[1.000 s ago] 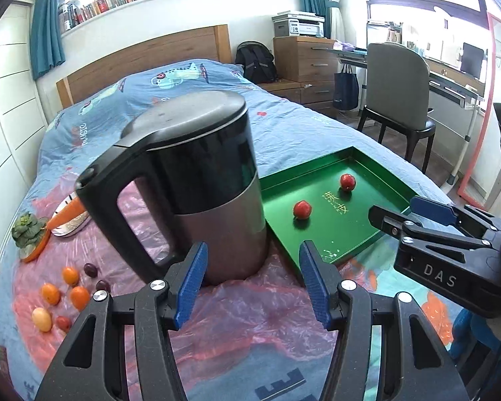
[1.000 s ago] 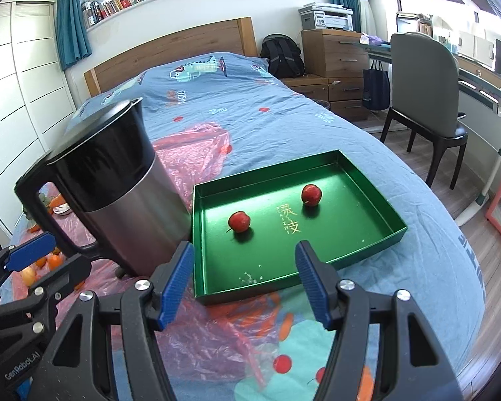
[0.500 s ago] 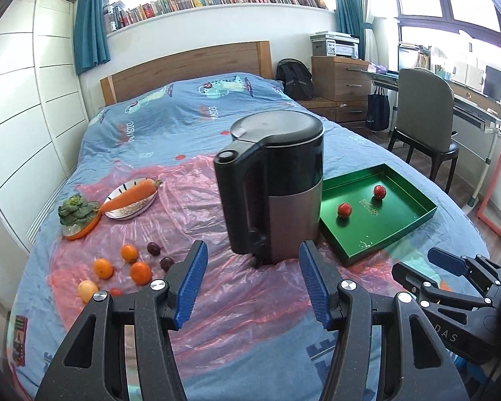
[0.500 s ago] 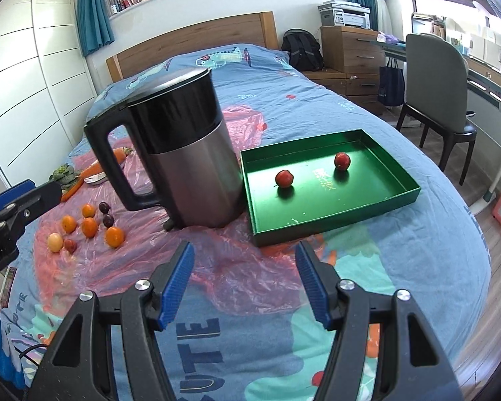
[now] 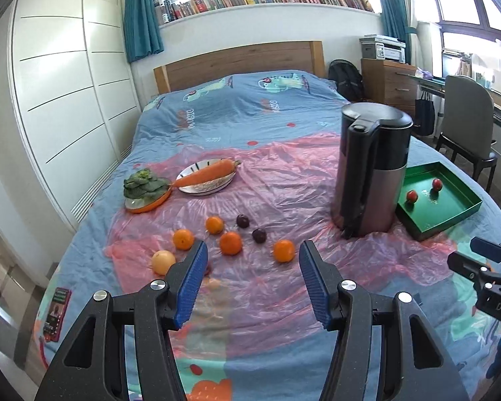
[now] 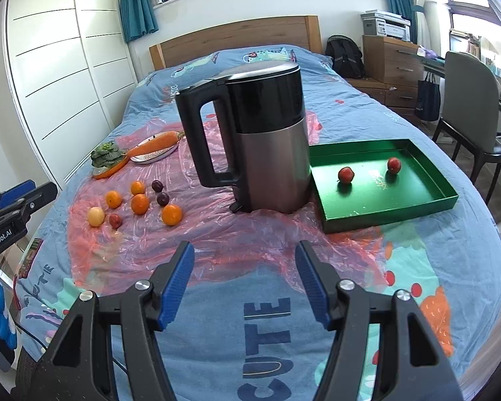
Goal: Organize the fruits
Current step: 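Move both tools back over the remaining fruits, then grasp a red apple with the left tool while the right tool grasps an orange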
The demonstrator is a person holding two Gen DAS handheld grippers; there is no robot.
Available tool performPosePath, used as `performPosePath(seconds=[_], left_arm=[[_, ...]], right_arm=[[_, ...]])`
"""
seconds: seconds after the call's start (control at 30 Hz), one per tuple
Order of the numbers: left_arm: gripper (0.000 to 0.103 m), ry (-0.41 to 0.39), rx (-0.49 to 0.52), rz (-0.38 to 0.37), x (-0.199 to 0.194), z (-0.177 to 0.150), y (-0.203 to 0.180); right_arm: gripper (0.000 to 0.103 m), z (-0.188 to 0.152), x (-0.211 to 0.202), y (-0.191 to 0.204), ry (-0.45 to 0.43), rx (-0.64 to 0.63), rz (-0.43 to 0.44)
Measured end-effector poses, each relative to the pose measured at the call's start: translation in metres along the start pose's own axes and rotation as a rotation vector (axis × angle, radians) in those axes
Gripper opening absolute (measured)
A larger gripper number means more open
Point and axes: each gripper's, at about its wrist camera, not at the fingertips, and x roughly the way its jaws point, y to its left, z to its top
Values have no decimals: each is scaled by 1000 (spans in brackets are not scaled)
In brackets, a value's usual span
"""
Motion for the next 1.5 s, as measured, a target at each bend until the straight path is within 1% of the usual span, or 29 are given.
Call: performPosePath(seconds=[0.23, 0.37, 0.5, 0.6, 0.77, 0.93, 1.13, 1.27, 1.43, 1.47, 1.5], left_arm=[[51, 75, -38, 88, 21, -39, 57], [51, 116, -97, 116, 39, -55, 90], [51, 134, -107, 141, 60, -69, 113], [51, 155, -113, 127, 79, -76, 125], [51, 211, -121, 83, 118, -80, 126], [51, 248, -146, 35, 156, -73, 125], [51, 266, -162, -19, 194, -64, 124], [51, 283, -166, -40, 217, -63, 122], [51, 306, -174, -61, 237, -67, 121], [51, 310, -173, -63, 240, -68, 121], [51, 313, -172, -64, 242, -70, 120]], right_arm=[[67, -8, 31, 27, 38, -42, 68], [67, -12, 55, 48, 74, -83, 95], [67, -14, 83, 71, 95, -110, 119], [67, -12, 103, 87, 101, -123, 128], [67, -1, 142, 106, 125, -132, 138], [67, 13, 186, 117, 157, -121, 147], [67, 25, 231, 123, 191, -102, 147], [67, 27, 254, 126, 217, -100, 144], [67, 26, 272, 126, 244, -92, 142], [66, 25, 275, 126, 248, -91, 140], [64, 24, 277, 127, 251, -91, 140]])
